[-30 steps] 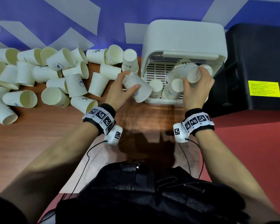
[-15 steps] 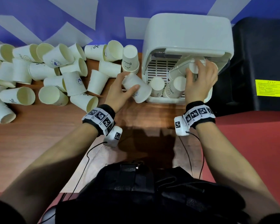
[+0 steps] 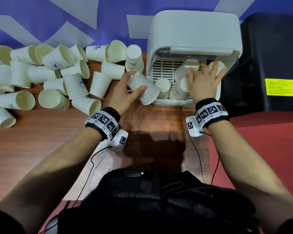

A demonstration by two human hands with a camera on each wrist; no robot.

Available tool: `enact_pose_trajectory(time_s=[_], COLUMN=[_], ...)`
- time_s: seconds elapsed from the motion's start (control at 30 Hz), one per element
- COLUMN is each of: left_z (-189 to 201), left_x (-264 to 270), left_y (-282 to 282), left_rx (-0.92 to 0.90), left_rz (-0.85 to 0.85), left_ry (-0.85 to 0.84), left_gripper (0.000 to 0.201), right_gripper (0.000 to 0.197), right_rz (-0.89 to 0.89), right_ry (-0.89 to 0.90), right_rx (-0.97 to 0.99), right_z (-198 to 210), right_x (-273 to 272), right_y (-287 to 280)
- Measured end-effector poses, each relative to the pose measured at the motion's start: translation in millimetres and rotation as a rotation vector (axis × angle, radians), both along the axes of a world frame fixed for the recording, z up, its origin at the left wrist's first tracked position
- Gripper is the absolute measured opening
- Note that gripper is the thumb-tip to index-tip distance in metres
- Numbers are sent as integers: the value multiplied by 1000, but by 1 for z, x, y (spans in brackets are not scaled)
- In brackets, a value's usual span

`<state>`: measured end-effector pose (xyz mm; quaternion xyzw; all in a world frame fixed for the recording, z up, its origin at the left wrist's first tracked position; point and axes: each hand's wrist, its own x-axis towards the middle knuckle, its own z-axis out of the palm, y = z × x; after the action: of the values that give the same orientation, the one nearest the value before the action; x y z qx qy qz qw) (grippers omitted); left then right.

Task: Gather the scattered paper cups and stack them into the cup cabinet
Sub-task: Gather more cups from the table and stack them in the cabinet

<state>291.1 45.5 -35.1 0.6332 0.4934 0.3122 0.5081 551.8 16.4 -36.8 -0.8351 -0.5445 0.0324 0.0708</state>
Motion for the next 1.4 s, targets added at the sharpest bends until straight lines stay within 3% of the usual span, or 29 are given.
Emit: enact_pose_trajectory(time_s=[0.23, 0.4, 0.67, 0.77, 1.07, 1.23, 1.4], left_z=[24, 41, 48, 36, 15, 13, 3], left_x=[26, 68, 139, 156, 182, 189, 192], left_y=[-14, -22, -25, -24, -12, -3, -5], left_rx=[136, 228, 525, 682, 890, 906, 832], left_rz=[-28, -150, -316, -330, -341, -413, -516], left_ry=[-53, -66, 48, 49, 173, 215, 391], left_gripper=[49, 55, 47, 38, 30, 32, 60], right_gripper=[35, 27, 28, 27, 24, 24, 25], right_rz=[-36, -70, -181, -171, -220, -226, -261], right_ry=[344, 406, 498, 483, 500, 513, 525], right_rx=[439, 647, 710, 753, 770, 765, 751], right_z=[-2, -4, 5, 3, 0, -4, -9], right_x=[0, 7, 13, 14, 16, 15, 14], right_y=[-47, -87, -120, -125, -133, -129, -124])
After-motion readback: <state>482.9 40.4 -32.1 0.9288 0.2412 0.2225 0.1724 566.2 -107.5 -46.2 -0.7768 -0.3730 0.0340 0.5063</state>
